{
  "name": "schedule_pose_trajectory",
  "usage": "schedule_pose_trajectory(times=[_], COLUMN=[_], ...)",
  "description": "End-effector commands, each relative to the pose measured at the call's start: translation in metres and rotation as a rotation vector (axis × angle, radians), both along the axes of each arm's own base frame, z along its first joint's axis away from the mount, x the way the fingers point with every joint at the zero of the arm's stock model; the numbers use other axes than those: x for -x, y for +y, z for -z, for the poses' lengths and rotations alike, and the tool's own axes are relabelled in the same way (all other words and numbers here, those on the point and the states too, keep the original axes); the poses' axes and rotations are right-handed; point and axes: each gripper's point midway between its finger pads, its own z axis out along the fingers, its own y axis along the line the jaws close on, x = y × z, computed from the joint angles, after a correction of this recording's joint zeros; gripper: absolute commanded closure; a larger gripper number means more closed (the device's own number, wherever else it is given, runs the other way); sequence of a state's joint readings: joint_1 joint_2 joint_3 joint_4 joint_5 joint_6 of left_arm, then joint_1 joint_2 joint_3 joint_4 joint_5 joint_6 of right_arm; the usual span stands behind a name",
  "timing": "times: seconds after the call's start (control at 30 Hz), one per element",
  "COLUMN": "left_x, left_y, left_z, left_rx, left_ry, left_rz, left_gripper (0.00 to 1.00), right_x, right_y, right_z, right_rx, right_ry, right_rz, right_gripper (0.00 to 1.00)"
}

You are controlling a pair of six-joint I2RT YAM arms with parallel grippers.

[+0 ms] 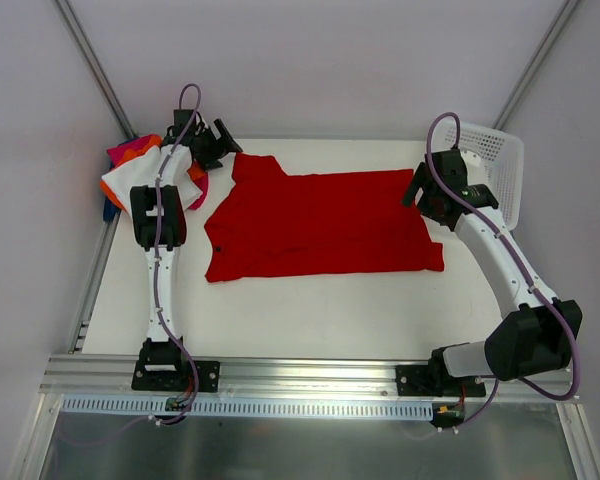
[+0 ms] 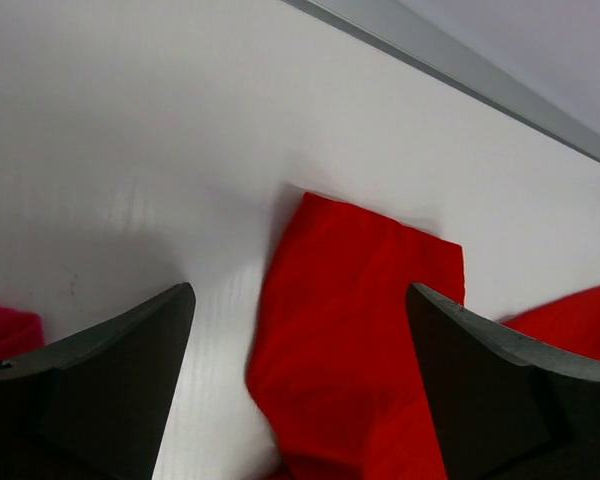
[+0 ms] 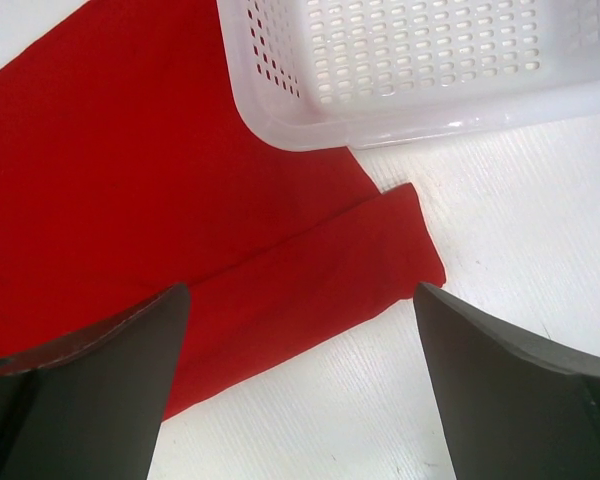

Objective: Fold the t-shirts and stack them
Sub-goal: Fold the tshirt

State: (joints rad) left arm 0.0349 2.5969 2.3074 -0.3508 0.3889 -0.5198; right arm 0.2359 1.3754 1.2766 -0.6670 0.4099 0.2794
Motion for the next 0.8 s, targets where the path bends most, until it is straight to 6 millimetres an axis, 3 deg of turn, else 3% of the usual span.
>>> schedule_pose_trajectory(times=[0.0,0.17,0.27,0.7,0.73,0.77], left_x=[-0.002,0.008,0.007,-0.001,0.001,0.001], left_y=[-0.007,-0.023,-0.032,-0.041,-0.058,-0.057], left_z=[0.002,0.019,0.019,0.026,0.025,0.025], left_rx=[0.089,0.122,0.137,0.159,0.155,0.149], left_ry=[0.005,0.053,0.054,0.038,0.036,0.034], left_rz=[0.020,0.047,0.058,0.063,0.084,0.085], left_gripper=[0.12,0.15,0.20,0.51,0.54,0.65], right_x=[0.004,0.003,0.002,0.007,0.007,0.006], right_y=[-0.004,-0.001,-0.001,-0.002,-0.002,-0.002], right_z=[-0.001,0.003,0.006,0.018,0.018,0.019], right_rx=[0.028,0.022,0.021,0.032,0.033,0.034], right_ry=[0.010,0.018,0.026,0.053,0.055,0.056], right_rz=[0.006,0.002,-0.002,-0.007,-0.008,-0.007], right_gripper=[0.01,0.01,0.01,0.01,0.01,0.01])
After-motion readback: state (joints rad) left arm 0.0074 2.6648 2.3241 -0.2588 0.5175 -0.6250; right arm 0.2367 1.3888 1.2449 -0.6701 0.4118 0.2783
